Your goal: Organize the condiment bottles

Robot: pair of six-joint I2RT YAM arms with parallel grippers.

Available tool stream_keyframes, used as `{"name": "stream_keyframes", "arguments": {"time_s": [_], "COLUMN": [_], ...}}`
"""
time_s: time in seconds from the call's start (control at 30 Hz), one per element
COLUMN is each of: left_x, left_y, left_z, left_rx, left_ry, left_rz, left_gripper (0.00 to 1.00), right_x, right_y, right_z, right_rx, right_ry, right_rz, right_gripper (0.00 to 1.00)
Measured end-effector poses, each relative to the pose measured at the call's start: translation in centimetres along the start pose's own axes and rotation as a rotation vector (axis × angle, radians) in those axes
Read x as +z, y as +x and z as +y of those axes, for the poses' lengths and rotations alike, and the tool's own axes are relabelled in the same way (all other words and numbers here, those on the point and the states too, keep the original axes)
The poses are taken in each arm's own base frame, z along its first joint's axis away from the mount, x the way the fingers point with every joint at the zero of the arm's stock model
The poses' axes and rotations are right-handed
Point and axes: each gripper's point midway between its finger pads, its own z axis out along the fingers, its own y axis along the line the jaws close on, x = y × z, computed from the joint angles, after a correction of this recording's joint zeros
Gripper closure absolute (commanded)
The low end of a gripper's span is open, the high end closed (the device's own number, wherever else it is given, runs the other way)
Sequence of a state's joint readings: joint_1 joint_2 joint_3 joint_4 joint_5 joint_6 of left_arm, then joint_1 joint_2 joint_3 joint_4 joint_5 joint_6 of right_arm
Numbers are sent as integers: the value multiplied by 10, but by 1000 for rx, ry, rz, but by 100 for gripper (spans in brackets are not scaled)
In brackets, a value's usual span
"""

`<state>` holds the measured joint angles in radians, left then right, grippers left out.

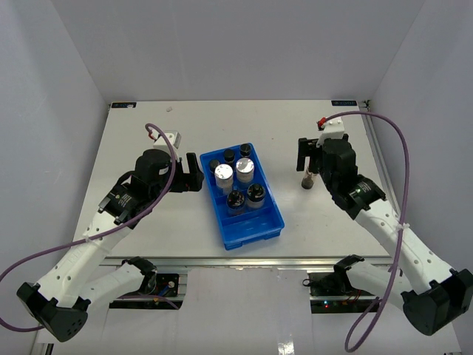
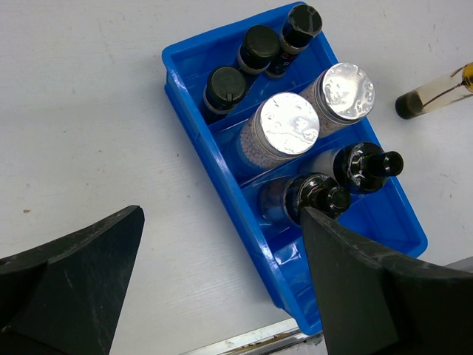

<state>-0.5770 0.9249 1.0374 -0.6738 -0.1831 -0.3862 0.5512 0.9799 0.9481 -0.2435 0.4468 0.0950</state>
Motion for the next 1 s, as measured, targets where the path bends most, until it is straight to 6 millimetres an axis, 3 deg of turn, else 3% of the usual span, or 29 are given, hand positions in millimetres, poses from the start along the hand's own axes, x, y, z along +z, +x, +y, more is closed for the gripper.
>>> {"name": "stream_keyframes", "arguments": {"time_s": [0.1, 0.23, 0.7, 1.0], "left_x": [0, 0, -2, -1], "left_y": [0, 1, 1, 0], "left_z": [0, 1, 1, 1], "left_rx": [0, 2, 6, 13], "left_ry": [0, -2, -1, -1], "left_rz": [1, 5, 1, 1], "left_gripper": [2, 2, 2, 2], "right_x": [15, 25, 51, 69], "right_y": [27, 51, 95, 100], "right_z": [-19, -24, -45, -53], "right_rx": [-1, 2, 46, 76], "right_ry": [60, 68, 92, 84], "right_rz": [112, 201, 295, 295], "right_gripper": [13, 13, 14, 25]}}
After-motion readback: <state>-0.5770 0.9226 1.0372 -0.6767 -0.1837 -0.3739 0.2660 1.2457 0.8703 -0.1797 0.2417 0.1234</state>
